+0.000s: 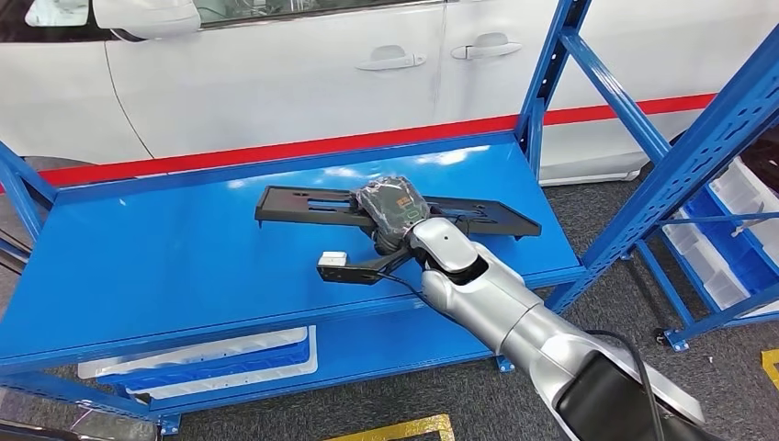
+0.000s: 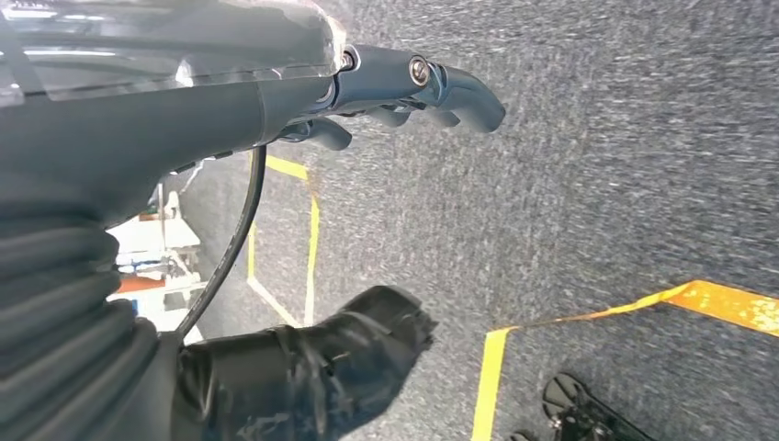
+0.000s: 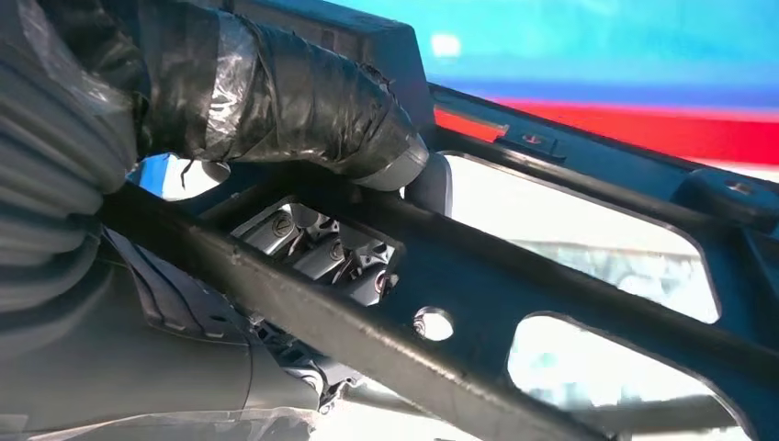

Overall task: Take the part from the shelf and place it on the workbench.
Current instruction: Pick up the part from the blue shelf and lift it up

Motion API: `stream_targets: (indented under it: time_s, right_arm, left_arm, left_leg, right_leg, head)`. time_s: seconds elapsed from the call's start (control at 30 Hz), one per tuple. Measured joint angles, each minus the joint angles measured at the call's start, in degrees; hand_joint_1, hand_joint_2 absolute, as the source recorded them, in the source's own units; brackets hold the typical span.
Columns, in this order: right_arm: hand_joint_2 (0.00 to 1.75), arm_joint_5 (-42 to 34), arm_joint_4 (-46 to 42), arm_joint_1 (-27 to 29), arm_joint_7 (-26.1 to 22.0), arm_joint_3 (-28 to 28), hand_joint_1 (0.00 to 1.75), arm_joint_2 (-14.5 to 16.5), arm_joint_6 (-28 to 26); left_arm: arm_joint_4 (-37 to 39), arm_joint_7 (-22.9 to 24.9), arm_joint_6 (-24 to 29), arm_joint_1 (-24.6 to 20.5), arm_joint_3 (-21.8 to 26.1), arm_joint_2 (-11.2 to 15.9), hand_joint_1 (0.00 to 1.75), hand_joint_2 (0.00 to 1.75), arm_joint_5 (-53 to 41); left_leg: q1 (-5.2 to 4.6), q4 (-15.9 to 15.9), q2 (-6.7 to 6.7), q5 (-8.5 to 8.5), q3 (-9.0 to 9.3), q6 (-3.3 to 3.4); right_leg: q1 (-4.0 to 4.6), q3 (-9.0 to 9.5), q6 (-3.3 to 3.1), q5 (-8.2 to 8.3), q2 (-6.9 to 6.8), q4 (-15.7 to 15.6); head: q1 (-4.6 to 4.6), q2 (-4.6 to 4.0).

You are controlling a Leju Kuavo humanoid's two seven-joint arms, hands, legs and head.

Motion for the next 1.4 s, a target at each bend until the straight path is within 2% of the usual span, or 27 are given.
stream_targets:
  time_s: [0.2,0.33,0.4,0.47,0.53,0.57,0.6,0.63,0.7,0.73,0.77,0.8,0.9,0.93,0.97,1.0,1.03,1.07,1.1,1.13,1.17,1.23,1.27,1.3,1.4]
  right_arm:
    - [1.75,2.66,-11.91,-0.04,1.18,-0.58,1.75,-2.37,-2.21]
    - [1.75,8.02,-20.93,0.11,1.37,-1.08,1.75,-4.5,-5.69]
    - [1.75,10.91,-25.15,0.36,1.37,-1.13,1.75,-5.32,-6.27]
    - [1.75,13.45,-28.77,0.85,1.31,-1.03,1.75,-6.07,-7.01]
    - [1.75,15.54,-31.83,1.65,1.24,-0.75,1.75,-6.78,-7.93]
    - [1.75,16.35,-33.23,2.15,1.22,-0.56,1.75,-7.12,-8.25]
    - [1.75,16.94,-34.47,2.63,1.22,-0.35,1.75,-7.47,-8.43]
    - [1.75,17.36,-35.68,2.99,1.23,-0.13,1.75,-7.8,-8.49]
    - [1.75,17.75,-37.9,3.3,1.23,0.28,1.75,-8.32,-8.5]
    - [1.75,17.82,-38.97,3.36,1.23,0.45,1.75,-8.5,-8.5]
    - [1.75,17.86,-39.91,3.4,1.22,0.59,1.75,-8.67,-8.5]
    - [1.75,17.87,-40.76,3.46,1.22,0.71,1.75,-8.82,-8.47]
    - [1.75,17.33,-42.83,3.71,1.11,1.12,1.75,-9.2,-8.14]
    - [1.75,16.84,-43.51,3.76,0.95,1.29,1.75,-9.3,-7.87]
    - [1.75,16.23,-44.21,3.79,0.73,1.5,1.75,-9.37,-7.57]
    - [1.75,15.65,-44.93,3.85,0.48,1.74,1.75,-9.42,-7.22]
    - [1.75,15.19,-45.63,3.95,0.27,2.02,1.75,-9.48,-6.89]
    - [1.75,14.88,-46.29,4.12,0.1,2.35,1.75,-9.54,-6.61]
    - [1.75,14.72,-46.89,4.29,-0.04,2.72,1.75,-9.62,-6.38]
    - [1.75,14.62,-47.46,4.43,-0.16,3.07,1.75,-9.71,-6.23]
    - [1.75,14.49,-48.02,4.51,-0.29,3.4,1.75,-9.8,-6.16]
    - [1.75,14.02,-49.24,4.51,-0.72,3.98,1.75,-9.95,-6.06]
    - [1.75,13.68,-49.88,4.47,-1.01,4.25,1.75,-10.0,-5.9]
    - [1.75,13.36,-50.53,4.38,-1.31,4.58,1.75,-10.04,-5.65]
    - [1.75,12.2,-52.24,4.16,-1.78,5.8,1.75,-10.1,-4.52]
  left_arm:
    - [0.0,0.54,1.38,0.02,0.0,-0.12,0.0,1.75,-0.05]
    - [0.0,0.83,2.2,0.09,0.0,-0.11,0.0,1.75,-0.42]
    - [0.0,0.89,2.25,0.05,0.0,-0.13,0.0,1.75,-0.45]
    - [0.0,0.92,2.35,-0.02,0.0,-0.16,0.0,1.75,-0.45]
    - [0.0,0.93,2.53,-0.04,0.0,-0.25,0.0,1.75,-0.45]
    - [0.0,0.93,2.6,-0.04,0.0,-0.33,0.0,1.75,-0.45]
    - [0.0,0.93,2.62,-0.04,0.0,-0.43,0.0,1.75,-0.45]
    - [0.0,0.93,2.62,-0.04,0.0,-0.53,0.0,1.75,-0.44]
    - [0.0,0.94,2.63,-0.05,0.0,-0.67,0.0,1.75,-0.43]
    - [0.01,0.95,2.64,-0.07,0.0,-0.72,0.0,1.75,-0.43]
    - [0.01,0.95,2.66,-0.09,0.0,-0.74,0.0,1.75,-0.42]
    - [0.02,0.96,2.69,-0.09,0.0,-0.74,0.0,1.75,-0.42]
    - [0.08,1.13,2.75,-0.02,0.0,-0.76,0.0,1.75,-0.37]
    - [0.11,1.2,2.74,0.0,0.0,-0.79,0.0,1.75,-0.36]
    - [0.14,1.27,2.72,-0.01,0.0,-0.81,0.0,1.75,-0.34]
    - [0.16,1.31,2.69,-0.01,0.0,-0.84,0.0,1.75,-0.33]
    - [0.16,1.35,2.67,-0.04,0.0,-0.85,0.0,1.75,-0.33]
    - [0.17,1.37,2.66,-0.06,0.0,-0.86,0.0,1.75,-0.32]
    - [0.17,1.38,2.63,-0.09,0.0,-0.88,0.0,1.75,-0.32]
    - [0.17,1.4,2.62,-0.13,0.0,-0.9,0.0,1.75,-0.32]
    - [0.17,1.4,2.61,-0.18,0.0,-0.92,0.0,1.75,-0.32]
    - [0.17,1.43,2.6,-0.4,0.0,-0.85,0.0,1.75,-0.31]
    - [0.17,1.44,2.6,-0.53,0.0,-0.8,0.0,1.75,-0.3]
    - [0.17,1.46,2.61,-0.64,0.0,-0.74,0.0,1.75,-0.28]
    - [0.19,1.58,2.67,-0.69,0.0,-0.61,0.0,1.75,-0.19]
  left_leg:
    - [-0.09,0.18,-0.01,-0.18,-0.04,0.27]
    - [-0.29,0.3,-0.01,-0.22,-0.01,0.91]
    - [0.05,-0.65,0.23,0.36,0.4,1.41]
    - [0.48,-1.62,0.56,0.9,0.71,1.83]
    - [0.54,-1.72,0.72,1.03,0.58,1.96]
    - [0.61,-1.65,0.76,1.06,0.45,1.91]
    - [0.72,-1.52,0.78,1.11,0.28,1.84]
    - [0.89,-1.29,0.79,1.15,0.04,1.7]
    - [1.25,-0.54,0.78,1.19,-0.64,1.14]
    - [1.34,-0.14,0.74,1.22,-1.04,0.69]
    - [1.32,0.19,0.69,1.31,-1.35,0.21]
    - [1.3,0.4,0.6,1.51,-1.59,-0.27]
    - [1.5,0.45,0.42,1.93,-2.07,-1.53]
    - [1.59,1.26,0.43,0.9,-2.55,-1.79]
    - [1.65,3.27,0.44,-1.13,-3.38,-1.91]
    - [1.65,6.38,0.45,-3.87,-4.45,-1.96]
    - [1.61,10.06,0.44,-6.53,-5.47,-1.97]
    - [1.56,13.3,0.43,-8.39,-6.12,-1.95]
    - [1.5,15.11,0.43,-9.11,-6.06,-1.85]
    - [1.4,14.92,0.43,-8.73,-4.99,-1.63]
    - [1.24,12.79,0.42,-7.66,-2.92,-1.27]
    - [0.69,5.59,0.42,-6.16,2.53,-0.31]
    - [0.37,2.82,0.42,-5.82,4.41,0.06]
    - [0.06,1.08,0.42,-5.82,5.35,0.32]
    - [-0.3,-0.21,0.57,-4.56,5.05,1.07]
  right_leg:
    - [-0.14,0.02,0.2,-0.03,-0.01,-0.1]
    - [-0.33,0.17,0.77,0.05,0.04,-0.23]
    - [-0.27,0.18,1.23,-0.46,0.02,0.05]
    - [-0.31,-1.09,1.68,-3.33,-0.12,3.36]
    - [-0.69,-3.86,2.13,-7.25,-0.2,10.03]
    - [-0.92,-4.97,2.37,-8.27,-0.21,12.78]
    - [-1.17,-5.32,2.62,-8.2,-0.25,13.94]
    - [-1.43,-4.66,2.88,-7.02,-0.31,12.95]
    - [-1.94,-1.19,3.42,-3.86,-0.48,6.5]
    - [-1.93,0.29,3.4,-2.63,-0.39,3.63]
    - [-1.89,1.12,3.15,-2.1,-0.3,1.86]
    - [-1.74,1.2,2.69,-2.03,-0.17,1.32]
    - [-1.62,0.24,0.9,-1.1,-0.07,1.39]
    - [-1.63,-0.15,0.36,-0.64,-0.1,1.27]
    - [-1.63,-0.63,-0.15,-0.12,-0.14,1.14]
    - [-1.5,-1.17,-0.5,0.39,-0.15,1.12]
    - [-1.32,-1.77,-0.74,0.85,-0.15,1.12]
    - [-1.1,-2.41,-0.92,1.32,-0.15,1.14]
    - [-0.86,-3.04,-1.01,1.77,-0.13,1.17]
    - [-0.62,-3.69,-1.07,2.22,-0.11,1.22]
    - [-0.41,-4.31,-1.09,2.68,-0.07,1.26]
    - [-0.12,-5.23,-0.94,3.55,-0.05,1.32]
    - [-0.08,-5.46,-0.73,3.95,-0.1,1.27]
    - [-0.13,-5.57,-0.43,4.32,-0.17,1.2]
    - [-0.45,-5.76,0.65,5.11,-0.3,0.9]
  head:
    - [-0.01,0.0]
    - [-0.03,0.0]
    - [0.02,0.0]
    - [0.08,0.0]
    - [0.09,0.0]
    - [0.09,0.0]
    - [0.09,0.0]
    - [0.09,0.0]
    - [0.11,0.0]
    - [0.11,0.0]
    - [0.1,0.0]
    - [0.07,0.0]
    - [-0.01,0.0]
    - [-0.05,0.0]
    - [-0.13,0.0]
    - [-0.21,0.0]
    - [-0.25,0.0]
    - [-0.27,0.0]
    - [-0.27,0.0]
    - [-0.27,0.0]
    - [-0.27,0.0]
    - [-0.26,0.0]
    - [-0.22,0.0]
    - [-0.23,0.0]
    - [-0.27,0.0]
